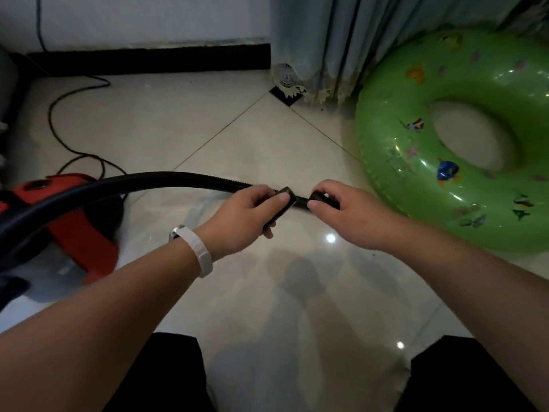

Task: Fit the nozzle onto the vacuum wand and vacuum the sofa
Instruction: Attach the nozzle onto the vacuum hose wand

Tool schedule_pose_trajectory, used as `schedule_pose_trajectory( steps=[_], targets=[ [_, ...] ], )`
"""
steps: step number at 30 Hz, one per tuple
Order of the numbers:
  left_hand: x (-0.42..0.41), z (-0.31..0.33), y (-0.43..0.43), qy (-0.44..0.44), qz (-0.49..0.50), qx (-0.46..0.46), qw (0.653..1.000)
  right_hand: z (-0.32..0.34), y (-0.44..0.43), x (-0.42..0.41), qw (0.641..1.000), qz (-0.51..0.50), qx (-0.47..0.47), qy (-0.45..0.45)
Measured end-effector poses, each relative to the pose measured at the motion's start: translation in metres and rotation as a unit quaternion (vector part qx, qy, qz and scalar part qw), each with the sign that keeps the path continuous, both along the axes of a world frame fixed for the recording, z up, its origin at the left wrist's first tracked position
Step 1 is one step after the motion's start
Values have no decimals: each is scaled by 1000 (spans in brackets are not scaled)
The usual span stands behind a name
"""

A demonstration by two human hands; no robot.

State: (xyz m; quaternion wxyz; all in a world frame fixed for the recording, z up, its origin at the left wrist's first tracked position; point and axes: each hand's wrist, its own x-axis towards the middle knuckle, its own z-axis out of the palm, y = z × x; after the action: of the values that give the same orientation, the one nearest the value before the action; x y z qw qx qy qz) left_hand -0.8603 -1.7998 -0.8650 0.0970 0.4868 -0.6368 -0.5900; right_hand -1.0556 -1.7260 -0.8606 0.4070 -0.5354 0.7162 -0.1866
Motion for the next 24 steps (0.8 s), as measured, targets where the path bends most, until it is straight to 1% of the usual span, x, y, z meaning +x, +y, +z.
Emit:
schedule_pose_trajectory(
  steps=[2, 4, 6, 10, 17, 21, 24],
  targets=[
    [-7, 0, -8, 7, -24, -26, 999, 4, -6, -2, 1000, -1, -11, 4],
    [-7, 1, -14, 17, -22, -44, 999, 8, -12, 0, 1000, 4, -22, 7],
    [-1, 0, -16, 15, -33, -56, 998, 8, -12, 1, 999, 21, -10, 36],
    [17, -1, -17, -1, -88, -76, 993, 8, -12, -5, 994, 63, 9, 92],
    [15, 6, -16, 24, -111, -104, 988, 17, -27, 6, 992, 97, -18, 79],
    [15, 8, -14, 18, -124, -107, 986, 18, -22, 3, 992, 103, -15, 77],
    [13, 8, -14, 12, -122, -126, 984, 21, -20, -2, 990, 109, -22, 81]
  ],
)
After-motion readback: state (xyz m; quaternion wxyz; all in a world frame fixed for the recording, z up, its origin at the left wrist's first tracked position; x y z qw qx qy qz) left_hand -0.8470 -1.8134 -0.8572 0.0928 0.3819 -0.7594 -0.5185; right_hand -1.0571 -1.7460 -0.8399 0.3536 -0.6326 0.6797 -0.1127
